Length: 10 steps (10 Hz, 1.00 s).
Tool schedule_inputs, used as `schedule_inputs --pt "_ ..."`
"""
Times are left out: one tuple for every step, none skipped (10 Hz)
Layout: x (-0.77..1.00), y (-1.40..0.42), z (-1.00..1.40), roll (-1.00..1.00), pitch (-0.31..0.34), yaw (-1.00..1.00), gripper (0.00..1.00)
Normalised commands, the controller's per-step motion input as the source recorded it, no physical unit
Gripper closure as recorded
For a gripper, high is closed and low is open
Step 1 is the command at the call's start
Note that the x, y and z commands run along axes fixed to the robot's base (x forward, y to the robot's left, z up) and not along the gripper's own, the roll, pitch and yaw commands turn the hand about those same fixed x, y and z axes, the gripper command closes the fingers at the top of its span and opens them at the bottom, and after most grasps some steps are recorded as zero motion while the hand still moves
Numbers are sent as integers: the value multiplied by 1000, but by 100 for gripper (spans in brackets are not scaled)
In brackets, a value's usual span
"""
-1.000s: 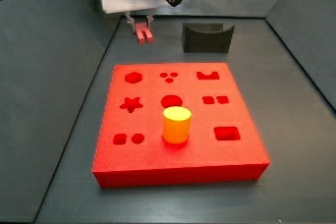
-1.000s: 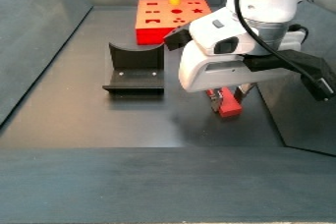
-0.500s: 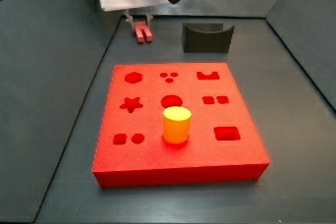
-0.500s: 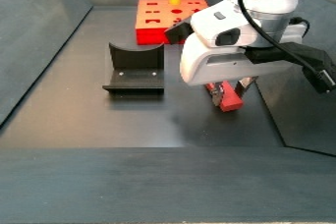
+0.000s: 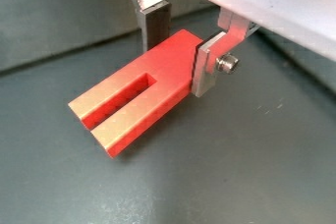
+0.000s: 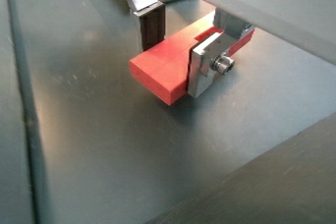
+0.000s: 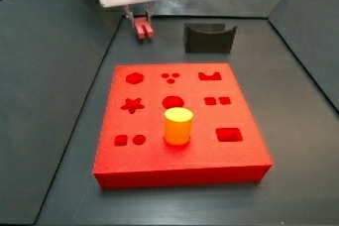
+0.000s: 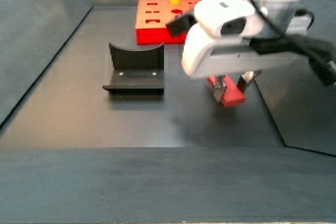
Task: Pick up the double-square object. Move up. Rotate the double-square object. Place the double-square object on the fixture. Regrasp the double-square object. Move to above the board. Insert the double-square object.
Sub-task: Move up, then rotate the double-square object.
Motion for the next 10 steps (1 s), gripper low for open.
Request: schedule_inputs --pt "3 28 570 -37 67 -25 100" --pt "0 15 436 -48 66 -21 100" --pt "-8 1 241 -59 46 -16 100" --pt "580 -548 833 0 0 0 100" --pt "578 -531 738 -1 -16 12 100" --pt "329 -300 583 5 65 32 100" --pt "171 -130 439 14 84 27 100" --pt "100 -93 291 10 75 29 100" --pt "0 0 0 0 0 -1000 100" --pt "-4 53 -111 -1 -1 -1000 100"
